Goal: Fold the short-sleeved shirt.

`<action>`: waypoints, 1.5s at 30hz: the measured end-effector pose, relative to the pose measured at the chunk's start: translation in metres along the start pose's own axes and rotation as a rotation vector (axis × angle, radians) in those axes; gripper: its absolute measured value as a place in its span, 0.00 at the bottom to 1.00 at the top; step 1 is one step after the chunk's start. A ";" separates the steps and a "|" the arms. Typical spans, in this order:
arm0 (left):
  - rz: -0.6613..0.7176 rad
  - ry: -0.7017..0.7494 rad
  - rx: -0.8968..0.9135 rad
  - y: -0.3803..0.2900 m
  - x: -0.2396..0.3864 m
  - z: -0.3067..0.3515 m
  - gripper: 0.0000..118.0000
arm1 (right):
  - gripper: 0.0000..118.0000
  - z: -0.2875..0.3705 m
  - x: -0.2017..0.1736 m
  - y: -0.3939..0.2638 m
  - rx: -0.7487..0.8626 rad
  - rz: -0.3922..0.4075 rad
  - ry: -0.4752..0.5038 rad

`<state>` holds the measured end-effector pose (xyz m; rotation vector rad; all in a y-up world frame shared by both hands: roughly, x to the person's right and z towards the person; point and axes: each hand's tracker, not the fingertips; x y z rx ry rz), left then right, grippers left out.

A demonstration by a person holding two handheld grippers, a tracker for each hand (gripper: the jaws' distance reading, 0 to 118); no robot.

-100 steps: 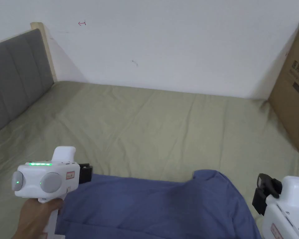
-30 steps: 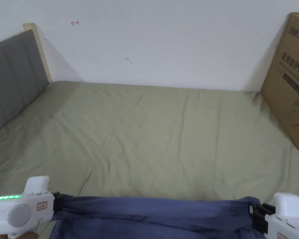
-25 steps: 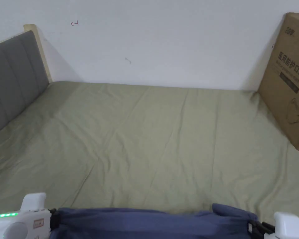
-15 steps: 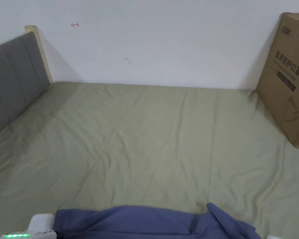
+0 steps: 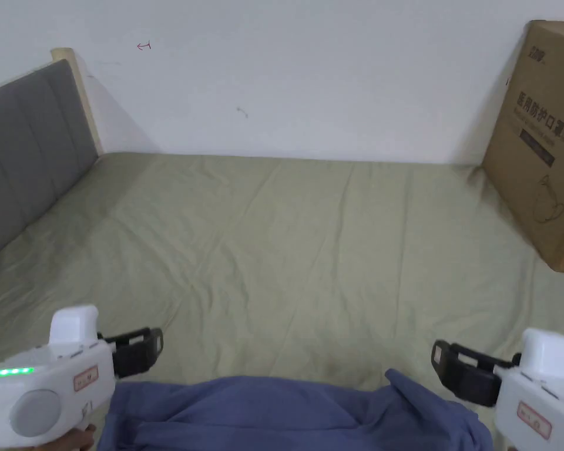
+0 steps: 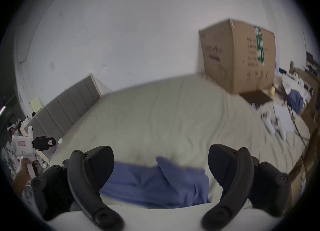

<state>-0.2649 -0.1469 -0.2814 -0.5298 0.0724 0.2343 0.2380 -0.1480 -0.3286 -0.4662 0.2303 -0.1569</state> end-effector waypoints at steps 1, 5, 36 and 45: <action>-0.010 -0.002 0.040 0.008 0.006 0.004 0.75 | 0.94 0.001 -0.005 0.008 0.029 0.013 0.004; -0.028 -0.004 0.192 0.035 0.031 0.017 0.75 | 0.93 0.010 -0.040 0.035 0.116 0.076 -0.010; 0.236 -0.181 -0.231 -0.016 -0.094 -0.020 0.01 | 0.00 0.000 -0.086 0.032 0.214 0.171 -0.082; 0.394 -0.203 -0.504 -0.063 -0.134 -0.073 0.80 | 0.00 -0.017 -0.094 0.023 0.164 0.187 -0.090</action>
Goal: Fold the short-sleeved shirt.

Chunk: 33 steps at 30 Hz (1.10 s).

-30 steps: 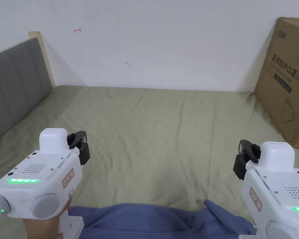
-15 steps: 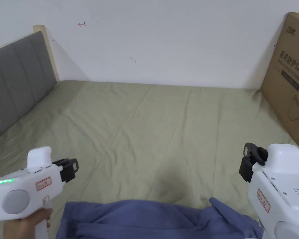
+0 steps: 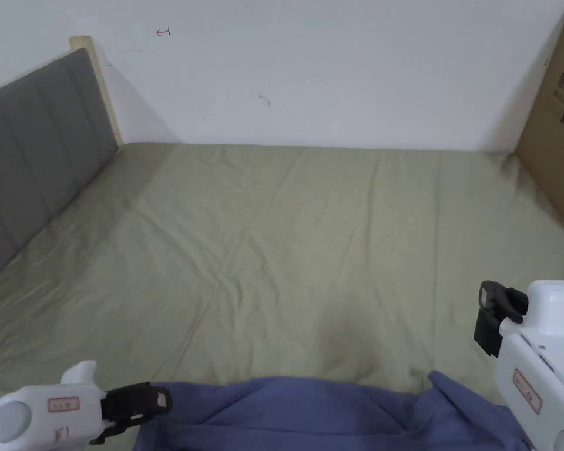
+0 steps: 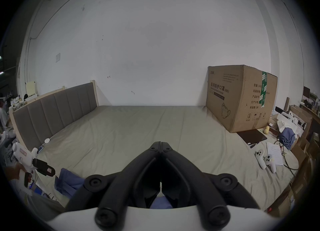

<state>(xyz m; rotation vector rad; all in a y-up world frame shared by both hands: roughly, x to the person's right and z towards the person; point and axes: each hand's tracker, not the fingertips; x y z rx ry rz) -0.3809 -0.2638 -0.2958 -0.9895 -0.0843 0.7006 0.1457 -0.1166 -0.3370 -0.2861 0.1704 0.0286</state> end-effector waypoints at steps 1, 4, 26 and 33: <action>-0.002 -0.004 -0.021 -0.003 0.001 -0.006 0.80 | 0.00 -0.001 -0.001 -0.002 -0.009 0.001 -0.003; 0.002 0.016 -0.069 0.000 -0.010 -0.033 0.79 | 0.00 -0.006 0.000 -0.009 -0.035 0.004 -0.013; -0.266 0.210 0.078 0.006 0.021 0.024 0.05 | 0.00 -0.005 0.021 -0.005 -0.030 -0.008 -0.017; -0.317 0.336 0.120 0.008 0.026 0.066 0.05 | 0.00 0.003 0.030 -0.005 -0.011 -0.014 -0.009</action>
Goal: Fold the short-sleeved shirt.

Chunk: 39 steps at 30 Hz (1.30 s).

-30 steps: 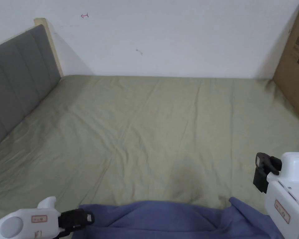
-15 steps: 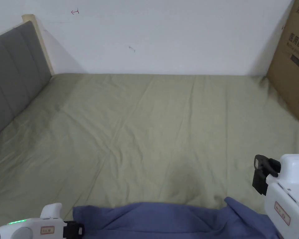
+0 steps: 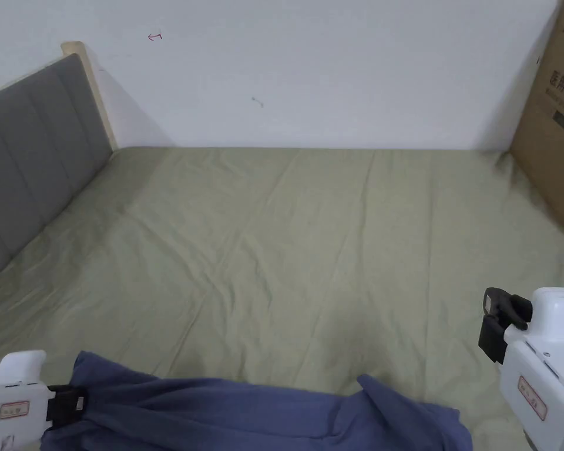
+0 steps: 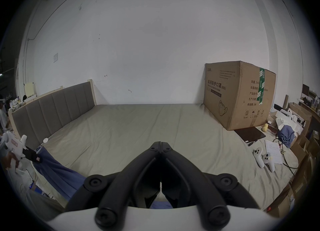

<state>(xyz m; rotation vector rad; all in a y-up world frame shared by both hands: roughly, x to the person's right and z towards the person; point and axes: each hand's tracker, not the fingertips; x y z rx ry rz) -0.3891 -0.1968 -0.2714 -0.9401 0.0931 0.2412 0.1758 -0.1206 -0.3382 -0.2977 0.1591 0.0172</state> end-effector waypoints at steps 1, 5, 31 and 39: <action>-0.031 0.012 0.016 0.000 0.009 0.004 0.05 | 0.00 0.001 0.001 0.000 0.002 -0.001 0.000; -0.102 -0.074 0.032 0.000 0.068 0.013 0.05 | 0.00 0.004 0.004 0.000 0.008 -0.008 0.004; 0.003 -0.404 -0.195 -0.035 0.270 -0.096 0.85 | 0.00 0.035 0.045 -0.009 0.013 -0.045 -0.061; -0.072 -0.279 0.221 -0.002 0.229 -0.019 0.81 | 0.00 0.038 0.045 -0.003 0.034 -0.046 -0.061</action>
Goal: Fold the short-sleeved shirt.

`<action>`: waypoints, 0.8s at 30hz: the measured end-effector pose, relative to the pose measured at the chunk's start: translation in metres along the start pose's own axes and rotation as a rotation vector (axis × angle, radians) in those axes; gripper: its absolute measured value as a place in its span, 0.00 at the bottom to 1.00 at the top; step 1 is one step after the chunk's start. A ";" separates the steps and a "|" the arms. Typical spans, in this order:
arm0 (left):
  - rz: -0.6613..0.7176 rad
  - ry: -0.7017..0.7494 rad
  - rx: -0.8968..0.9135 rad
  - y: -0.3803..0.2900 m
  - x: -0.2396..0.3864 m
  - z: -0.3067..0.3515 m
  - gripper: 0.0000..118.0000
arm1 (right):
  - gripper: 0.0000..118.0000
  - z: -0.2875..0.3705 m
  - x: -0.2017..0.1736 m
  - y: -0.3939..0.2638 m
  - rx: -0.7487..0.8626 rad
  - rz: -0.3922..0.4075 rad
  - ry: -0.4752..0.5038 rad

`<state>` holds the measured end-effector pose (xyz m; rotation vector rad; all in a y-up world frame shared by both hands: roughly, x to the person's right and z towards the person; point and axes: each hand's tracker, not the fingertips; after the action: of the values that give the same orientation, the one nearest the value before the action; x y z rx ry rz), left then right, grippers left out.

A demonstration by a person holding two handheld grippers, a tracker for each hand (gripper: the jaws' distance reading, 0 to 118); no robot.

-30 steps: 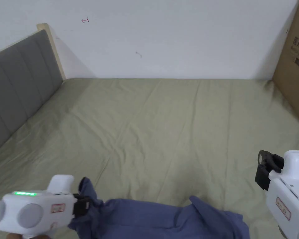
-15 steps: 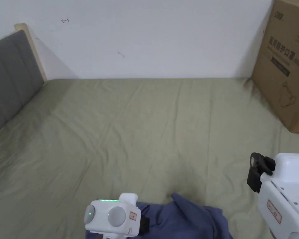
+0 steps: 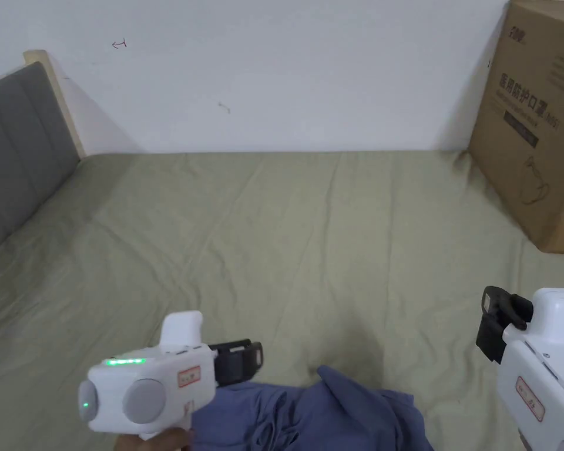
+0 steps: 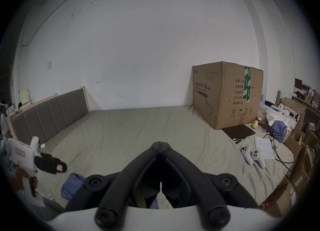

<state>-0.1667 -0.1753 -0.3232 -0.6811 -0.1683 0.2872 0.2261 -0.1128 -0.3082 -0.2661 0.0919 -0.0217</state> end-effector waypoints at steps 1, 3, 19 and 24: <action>-0.029 0.030 0.041 0.003 -0.003 0.005 0.76 | 0.00 0.000 0.000 0.001 0.003 -0.001 0.001; -0.061 0.066 0.054 0.004 -0.011 0.009 0.34 | 0.00 0.000 -0.001 0.001 0.006 -0.004 0.004; -0.113 0.077 -0.248 -0.098 0.002 -0.083 0.00 | 0.00 0.002 0.008 -0.003 -0.015 0.000 -0.005; -0.175 0.056 -0.305 -0.120 0.037 -0.103 0.00 | 0.00 0.005 0.019 -0.005 -0.023 0.000 -0.031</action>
<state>-0.0814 -0.3136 -0.3232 -0.9692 -0.2188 0.0739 0.2456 -0.1170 -0.3037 -0.2894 0.0610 -0.0160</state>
